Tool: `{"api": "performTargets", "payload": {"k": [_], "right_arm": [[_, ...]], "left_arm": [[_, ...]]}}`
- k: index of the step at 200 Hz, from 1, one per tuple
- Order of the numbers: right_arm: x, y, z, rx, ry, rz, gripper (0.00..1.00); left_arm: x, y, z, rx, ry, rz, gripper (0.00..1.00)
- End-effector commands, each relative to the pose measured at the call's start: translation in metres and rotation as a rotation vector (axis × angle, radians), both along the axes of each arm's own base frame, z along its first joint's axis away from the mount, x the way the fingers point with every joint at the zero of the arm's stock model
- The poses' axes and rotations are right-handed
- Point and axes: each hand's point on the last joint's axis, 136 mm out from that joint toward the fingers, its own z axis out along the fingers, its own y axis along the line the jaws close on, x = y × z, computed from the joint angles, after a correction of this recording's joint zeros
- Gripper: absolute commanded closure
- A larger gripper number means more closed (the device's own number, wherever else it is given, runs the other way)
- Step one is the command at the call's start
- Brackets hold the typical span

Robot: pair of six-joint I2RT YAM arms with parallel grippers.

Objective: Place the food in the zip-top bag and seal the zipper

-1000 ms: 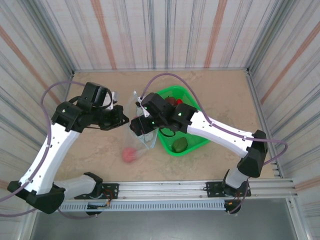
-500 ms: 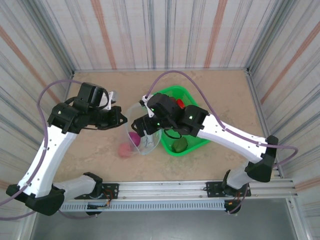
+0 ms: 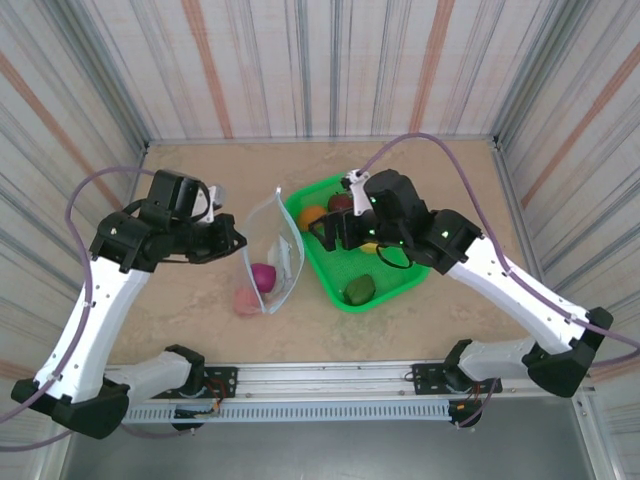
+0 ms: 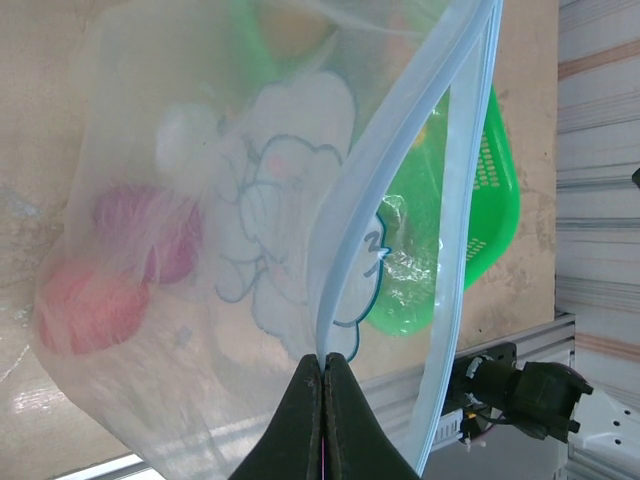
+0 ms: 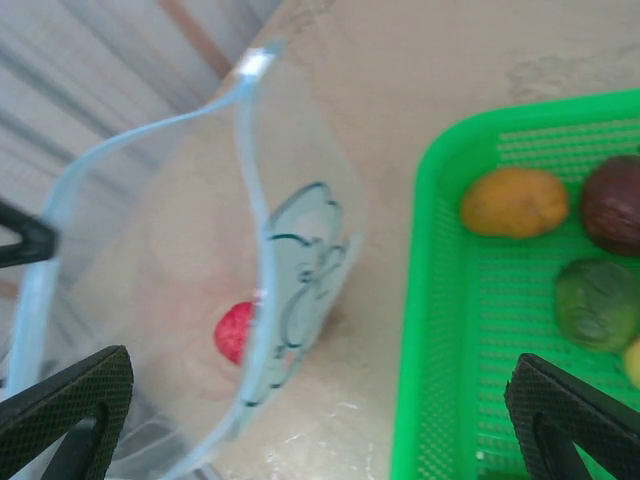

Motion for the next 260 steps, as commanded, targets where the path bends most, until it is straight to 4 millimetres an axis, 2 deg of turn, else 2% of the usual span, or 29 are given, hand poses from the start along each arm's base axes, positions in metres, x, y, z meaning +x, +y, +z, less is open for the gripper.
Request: {"api": "performTargets", "payload": {"k": [1, 17, 38, 88, 136, 162, 183, 219, 246, 260], "right_arm": [[0.015, -0.035, -0.025, -0.011, 0.063, -0.123, 0.01], [0.030, -0.059, -0.050, -0.034, 0.115, -0.214, 0.02], [0.047, -0.064, -0.082, -0.062, 0.187, -0.248, 0.08], [0.096, -0.061, -0.138, -0.277, 0.241, -0.252, 0.14], [0.149, -0.043, -0.175, -0.416, 0.260, -0.202, 0.14], [0.175, -0.040, -0.200, -0.449, 0.306, -0.207, 0.19], [0.189, -0.036, -0.218, -0.483, 0.316, -0.208, 0.20], [0.205, -0.034, -0.233, -0.513, 0.330, -0.227, 0.22], [0.210, -0.029, -0.241, -0.518, 0.346, -0.219, 0.22], [0.207, -0.029, -0.254, -0.530, 0.373, -0.209, 0.22]], "left_arm": [[-0.002, 0.009, -0.002, 0.022, -0.009, 0.026, 1.00], [-0.003, 0.010, -0.003, 0.027, -0.010, 0.030, 1.00], [-0.003, 0.006, -0.002, 0.009, -0.014, 0.016, 1.00], [0.000, 0.001, -0.001, -0.006, -0.019, -0.011, 1.00], [0.000, -0.001, 0.002, -0.003, -0.013, -0.033, 1.00], [0.001, -0.001, 0.002, -0.011, -0.009, -0.036, 1.00], [0.000, -0.003, 0.000, -0.017, 0.002, -0.041, 1.00], [0.000, -0.004, -0.004, -0.020, 0.015, -0.042, 1.00], [0.002, -0.006, -0.005, -0.029, 0.025, -0.046, 1.00], [0.003, -0.008, -0.007, -0.031, 0.030, -0.049, 1.00]]}}
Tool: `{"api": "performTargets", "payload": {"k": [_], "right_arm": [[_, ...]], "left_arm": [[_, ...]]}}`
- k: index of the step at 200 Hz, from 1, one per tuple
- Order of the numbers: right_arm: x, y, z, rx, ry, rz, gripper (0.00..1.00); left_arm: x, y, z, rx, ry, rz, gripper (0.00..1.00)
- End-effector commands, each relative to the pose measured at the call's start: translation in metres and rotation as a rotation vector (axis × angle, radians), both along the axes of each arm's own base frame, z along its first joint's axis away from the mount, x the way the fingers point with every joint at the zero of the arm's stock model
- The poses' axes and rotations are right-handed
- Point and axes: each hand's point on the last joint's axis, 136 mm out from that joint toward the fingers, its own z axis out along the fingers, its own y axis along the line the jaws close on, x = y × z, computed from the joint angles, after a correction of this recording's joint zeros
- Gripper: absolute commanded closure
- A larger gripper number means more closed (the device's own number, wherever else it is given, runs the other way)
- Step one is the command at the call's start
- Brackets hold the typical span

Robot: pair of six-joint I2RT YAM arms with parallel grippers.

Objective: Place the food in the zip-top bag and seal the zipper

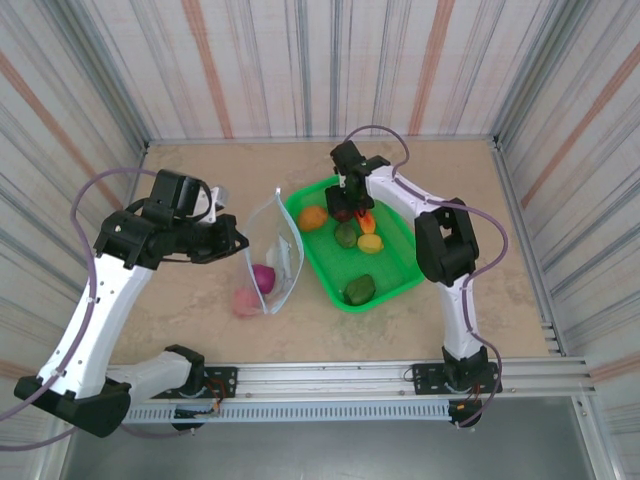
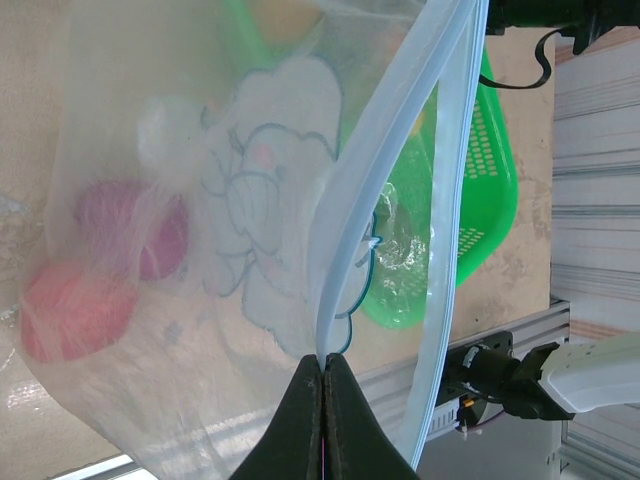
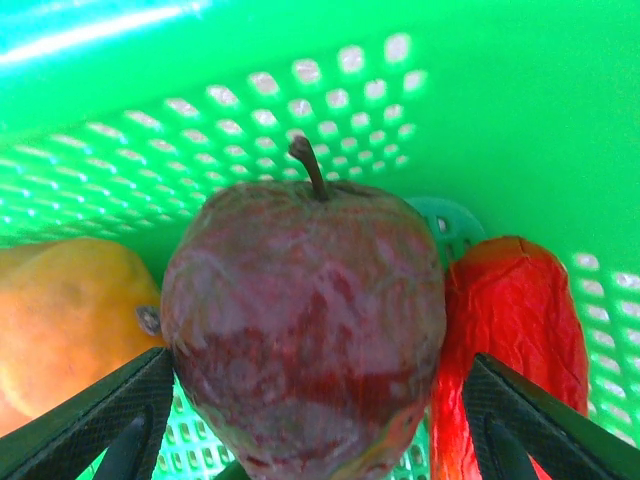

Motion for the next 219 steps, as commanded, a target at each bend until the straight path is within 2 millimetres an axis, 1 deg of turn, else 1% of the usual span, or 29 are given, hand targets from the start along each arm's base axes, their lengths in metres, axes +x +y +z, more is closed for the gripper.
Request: {"api": "performTargets", "payload": {"k": [1, 9, 10, 13, 39, 44, 50, 66, 72, 76, 79, 83, 87, 104, 114, 143, 144, 157, 174, 196, 219], "right_arm": [[-0.003, -0.002, -0.015, -0.037, 0.044, 0.016, 0.23], [-0.004, -0.001, -0.020, -0.035, 0.056, 0.021, 0.24], [0.000, 0.001, -0.016, -0.028, 0.045, 0.021, 0.24], [0.002, 0.003, -0.013, -0.020, 0.037, 0.022, 0.24], [0.002, 0.007, -0.022, -0.001, 0.058, 0.026, 0.25], [0.002, 0.010, -0.022, 0.012, 0.062, 0.031, 0.26], [0.002, 0.011, -0.020, 0.025, 0.059, 0.033, 0.27], [0.000, 0.016, -0.013, 0.056, 0.057, 0.040, 0.36], [-0.001, 0.017, -0.009, 0.067, 0.052, 0.040, 0.37], [0.001, 0.018, -0.003, 0.078, 0.037, 0.038, 0.37], [-0.004, 0.015, -0.007, 0.072, 0.049, 0.034, 0.38], [-0.006, 0.014, -0.005, 0.078, 0.042, 0.030, 0.38], [-0.007, 0.014, -0.001, 0.089, 0.032, 0.027, 0.40], [-0.013, 0.014, 0.019, 0.154, -0.005, 0.012, 0.42], [-0.016, 0.016, 0.035, 0.209, -0.030, 0.009, 0.42], [-0.027, 0.009, 0.083, 0.275, -0.137, 0.002, 0.43], [-0.028, 0.008, 0.082, 0.274, -0.135, 0.001, 0.43], [-0.035, 0.004, 0.098, 0.297, -0.162, -0.002, 0.43], [-0.046, 0.003, 0.113, 0.343, -0.178, 0.005, 0.43], [-0.062, -0.001, 0.131, 0.360, -0.210, 0.017, 0.43], [-0.080, -0.002, 0.158, 0.422, -0.245, 0.037, 0.44]], "left_arm": [[0.002, -0.003, 0.000, -0.014, 0.007, -0.018, 1.00], [0.003, -0.003, -0.002, -0.011, 0.011, -0.015, 1.00], [0.003, -0.003, -0.002, -0.011, 0.011, -0.016, 1.00], [0.003, -0.003, -0.003, -0.008, 0.014, -0.014, 1.00], [0.004, -0.004, -0.008, 0.000, 0.032, -0.020, 1.00], [0.004, -0.004, -0.007, -0.001, 0.032, -0.023, 1.00], [0.004, -0.004, -0.007, 0.000, 0.031, -0.022, 1.00], [0.004, -0.003, -0.007, 0.004, 0.029, -0.020, 1.00], [0.004, -0.003, -0.009, 0.006, 0.032, -0.018, 1.00], [0.004, -0.003, -0.010, 0.007, 0.033, -0.016, 1.00], [0.004, -0.002, -0.010, 0.008, 0.035, -0.015, 1.00], [0.004, -0.002, -0.011, 0.010, 0.037, -0.015, 1.00], [0.004, -0.002, -0.012, 0.010, 0.038, -0.014, 1.00], [0.004, -0.002, -0.014, 0.006, 0.045, -0.008, 1.00], [0.004, -0.003, -0.014, 0.000, 0.044, -0.008, 1.00], [0.005, -0.003, -0.010, -0.006, 0.031, -0.002, 1.00], [0.004, -0.003, -0.010, -0.006, 0.030, -0.003, 1.00], [0.005, -0.003, -0.010, -0.008, 0.031, 0.000, 1.00], [0.005, -0.002, -0.011, -0.009, 0.033, 0.007, 1.00], [0.004, -0.003, -0.014, -0.018, 0.039, 0.011, 1.00], [0.004, -0.004, -0.014, -0.026, 0.041, 0.014, 1.00]]}}
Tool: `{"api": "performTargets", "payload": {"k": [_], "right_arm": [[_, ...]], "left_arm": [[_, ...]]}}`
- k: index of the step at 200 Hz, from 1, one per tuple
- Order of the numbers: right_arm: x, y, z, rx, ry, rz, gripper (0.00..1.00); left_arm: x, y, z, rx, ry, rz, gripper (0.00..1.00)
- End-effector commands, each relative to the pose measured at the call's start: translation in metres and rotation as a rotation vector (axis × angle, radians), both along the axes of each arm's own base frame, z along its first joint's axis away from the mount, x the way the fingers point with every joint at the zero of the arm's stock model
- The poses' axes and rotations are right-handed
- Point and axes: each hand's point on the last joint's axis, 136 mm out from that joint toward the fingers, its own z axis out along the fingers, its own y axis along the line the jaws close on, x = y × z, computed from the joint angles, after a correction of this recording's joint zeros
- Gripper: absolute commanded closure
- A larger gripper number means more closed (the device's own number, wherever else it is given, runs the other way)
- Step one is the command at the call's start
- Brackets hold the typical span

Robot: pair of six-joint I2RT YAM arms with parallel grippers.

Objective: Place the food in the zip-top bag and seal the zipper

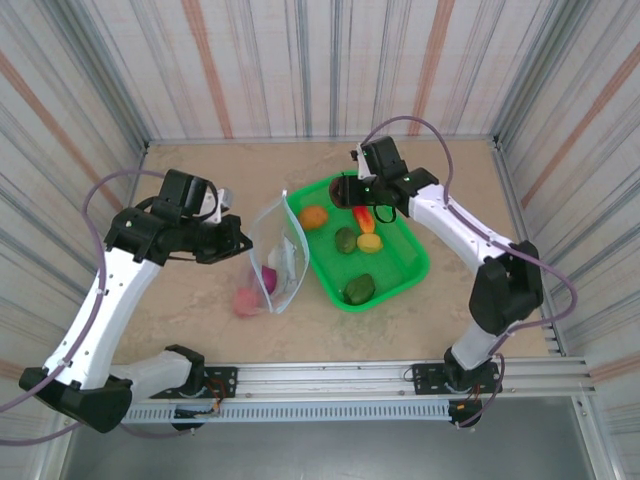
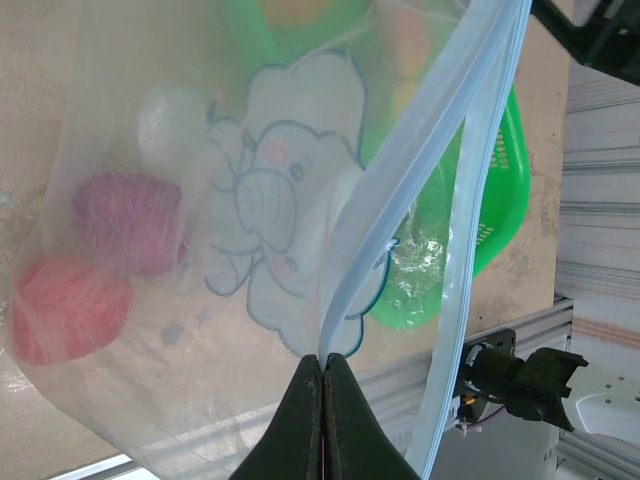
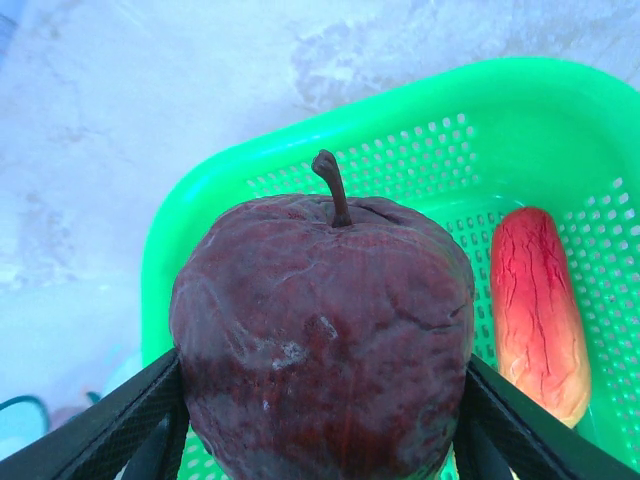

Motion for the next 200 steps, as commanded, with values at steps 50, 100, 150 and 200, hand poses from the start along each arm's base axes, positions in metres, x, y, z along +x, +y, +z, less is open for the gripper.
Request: {"api": "performTargets", "payload": {"k": [50, 100, 150, 200], "right_arm": [[-0.081, 0.020, 0.090, 0.234, -0.154, 0.140, 0.44], [-0.153, 0.061, 0.137, 0.373, -0.237, 0.360, 0.43], [-0.174, 0.104, 0.113, 0.267, -0.205, 0.457, 0.43], [-0.164, 0.127, 0.072, 0.076, -0.179, 0.425, 0.38]], "left_arm": [[-0.001, 0.002, 0.005, -0.032, -0.008, 0.032, 1.00], [0.000, -0.001, 0.004, -0.060, -0.003, 0.040, 1.00], [0.005, -0.001, 0.011, -0.081, -0.025, 0.067, 1.00], [0.010, -0.002, 0.014, -0.104, -0.023, 0.084, 1.00]]}}
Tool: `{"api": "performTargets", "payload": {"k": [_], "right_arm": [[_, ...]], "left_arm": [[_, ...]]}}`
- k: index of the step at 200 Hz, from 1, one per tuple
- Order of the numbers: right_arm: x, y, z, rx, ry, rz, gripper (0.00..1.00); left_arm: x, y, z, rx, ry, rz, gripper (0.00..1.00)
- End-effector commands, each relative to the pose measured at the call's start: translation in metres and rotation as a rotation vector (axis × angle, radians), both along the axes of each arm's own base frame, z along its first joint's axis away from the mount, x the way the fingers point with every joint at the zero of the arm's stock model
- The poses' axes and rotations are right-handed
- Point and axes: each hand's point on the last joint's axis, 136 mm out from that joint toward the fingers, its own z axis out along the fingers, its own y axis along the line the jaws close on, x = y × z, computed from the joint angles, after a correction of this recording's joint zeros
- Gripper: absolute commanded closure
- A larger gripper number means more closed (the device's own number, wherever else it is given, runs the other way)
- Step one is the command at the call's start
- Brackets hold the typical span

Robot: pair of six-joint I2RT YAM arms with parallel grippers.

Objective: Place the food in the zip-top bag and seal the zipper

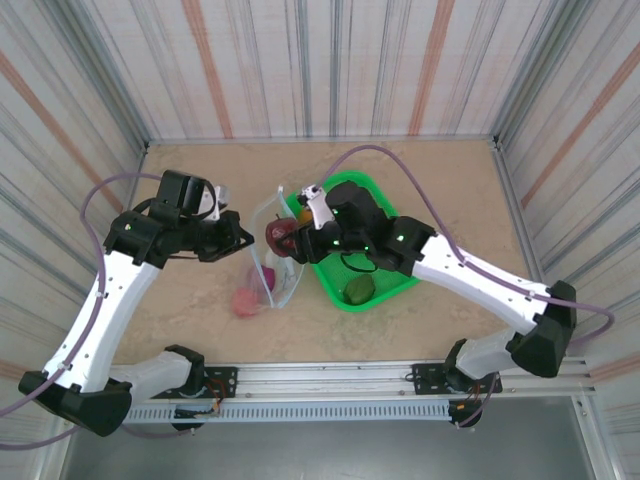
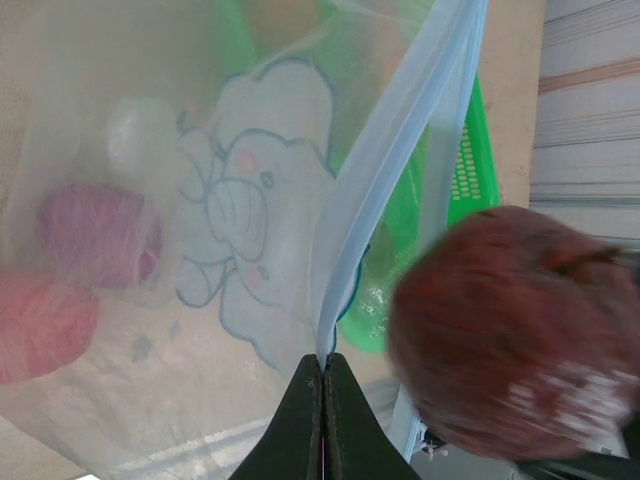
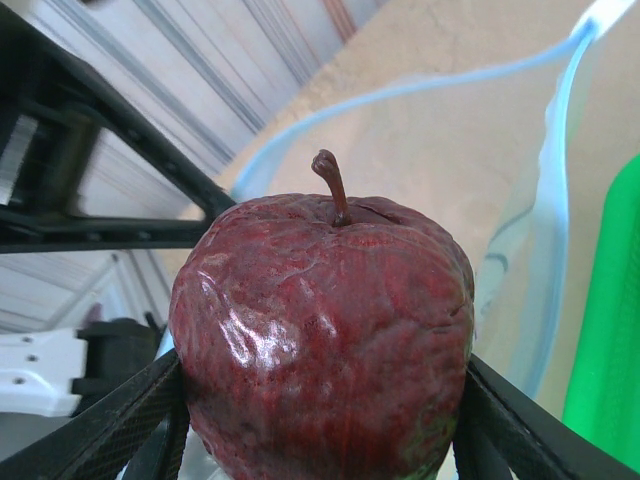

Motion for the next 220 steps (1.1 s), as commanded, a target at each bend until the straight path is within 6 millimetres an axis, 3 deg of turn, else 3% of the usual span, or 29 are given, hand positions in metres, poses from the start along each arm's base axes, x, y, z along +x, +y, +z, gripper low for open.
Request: {"api": "performTargets", "payload": {"k": [1, 43, 104, 114, 122, 127, 147, 195, 198, 220], "right_arm": [[0.012, 0.002, -0.008, -0.105, -0.057, -0.047, 0.38], [0.033, 0.008, -0.035, -0.274, -0.035, -0.127, 0.37], [0.054, 0.035, -0.059, -0.407, -0.008, -0.195, 0.34], [0.056, 0.039, -0.058, -0.403, -0.008, -0.194, 0.31], [0.058, 0.041, -0.061, -0.411, -0.006, -0.195, 0.23], [0.060, 0.046, -0.050, -0.388, -0.017, -0.198, 0.18], [0.055, 0.053, -0.042, -0.355, -0.007, -0.166, 0.07], [0.039, 0.051, -0.004, -0.239, -0.024, -0.108, 0.10], [0.037, 0.048, -0.013, -0.258, -0.015, -0.103, 0.10], [0.036, 0.038, -0.002, -0.233, -0.028, -0.115, 0.14]], "left_arm": [[0.001, 0.000, 0.009, -0.034, -0.017, 0.018, 1.00], [0.007, 0.004, 0.015, -0.062, -0.033, 0.036, 1.00], [0.019, 0.012, 0.006, -0.085, -0.010, 0.069, 1.00], [0.021, 0.015, 0.005, -0.108, 0.003, 0.081, 1.00], [0.024, 0.017, 0.004, -0.126, 0.012, 0.093, 1.00], [0.025, 0.018, 0.003, -0.137, 0.021, 0.098, 1.00], [0.028, 0.018, -0.001, -0.178, 0.049, 0.107, 1.00], [0.029, 0.020, -0.005, -0.186, 0.064, 0.114, 1.00], [0.029, 0.020, -0.004, -0.186, 0.063, 0.113, 1.00], [0.029, 0.021, -0.004, -0.184, 0.059, 0.121, 1.00]]}}
